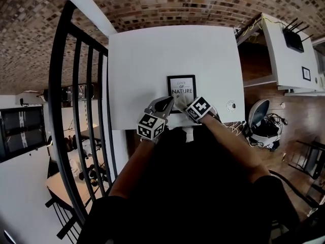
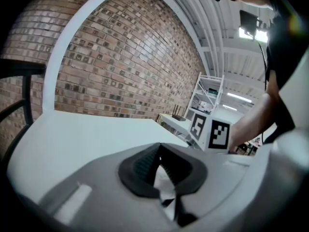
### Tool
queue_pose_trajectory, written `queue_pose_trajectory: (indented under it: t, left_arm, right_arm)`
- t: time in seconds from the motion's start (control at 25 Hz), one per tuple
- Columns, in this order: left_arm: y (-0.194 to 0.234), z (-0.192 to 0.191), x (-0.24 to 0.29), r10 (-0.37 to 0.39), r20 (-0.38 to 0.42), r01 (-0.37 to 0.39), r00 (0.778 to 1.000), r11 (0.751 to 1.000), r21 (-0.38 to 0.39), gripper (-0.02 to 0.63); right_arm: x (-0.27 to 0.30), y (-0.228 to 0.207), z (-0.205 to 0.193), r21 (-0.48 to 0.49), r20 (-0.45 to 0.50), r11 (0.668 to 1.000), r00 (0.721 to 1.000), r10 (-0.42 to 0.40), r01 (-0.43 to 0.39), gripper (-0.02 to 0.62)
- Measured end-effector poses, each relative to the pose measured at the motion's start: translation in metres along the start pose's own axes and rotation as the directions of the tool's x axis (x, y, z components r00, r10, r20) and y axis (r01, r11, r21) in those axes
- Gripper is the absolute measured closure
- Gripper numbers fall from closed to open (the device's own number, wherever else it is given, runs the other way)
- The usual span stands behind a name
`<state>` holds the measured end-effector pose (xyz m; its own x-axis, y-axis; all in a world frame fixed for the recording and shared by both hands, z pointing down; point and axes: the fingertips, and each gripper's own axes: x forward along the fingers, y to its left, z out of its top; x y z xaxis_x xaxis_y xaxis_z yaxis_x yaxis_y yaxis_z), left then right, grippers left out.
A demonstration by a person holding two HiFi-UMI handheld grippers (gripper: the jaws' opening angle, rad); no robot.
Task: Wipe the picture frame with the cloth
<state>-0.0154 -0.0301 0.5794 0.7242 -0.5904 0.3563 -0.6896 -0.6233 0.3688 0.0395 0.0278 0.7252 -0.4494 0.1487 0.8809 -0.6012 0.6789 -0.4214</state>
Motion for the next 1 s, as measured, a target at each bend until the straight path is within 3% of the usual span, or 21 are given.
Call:
queue_pose_trajectory:
  t: [0.2, 0.48, 0.84, 1.0]
  left_arm:
    - [0.0, -0.002, 0.002, 0.0, -0.002, 0.0, 1.0, 1.0, -0.001, 0.606]
    - [0.003, -0.001, 0.006, 0.002, -0.005, -0.002, 1.0, 1.0, -0.004, 0.606]
    - [-0.001, -0.002, 0.007, -0.002, -0.018, 0.002, 1.0, 1.0, 0.002, 0.606]
    - [-0.001, -0.005, 0.005, 0.002, -0.026, -0.002, 1.0, 1.0, -0.006, 0.606]
  right_arm:
    - [0.001, 0.015, -0.012, -0.02, -0.034, 0.999, 0.999, 0.034, -0.035, 0.512]
    - [-0.023, 0.005, 0.003, -0.013, 0.041, 1.0, 0.999, 0.025, -0.025, 0.512]
    - [-0.068, -0.097, 0.061, 0.075, 0.157, 0.984, 0.972, -0.174, 0.164, 0.512]
    - [-0.066, -0.126, 0.07, 0.101, 0.134, 0.97, 0.963, -0.232, 0.22, 0.512]
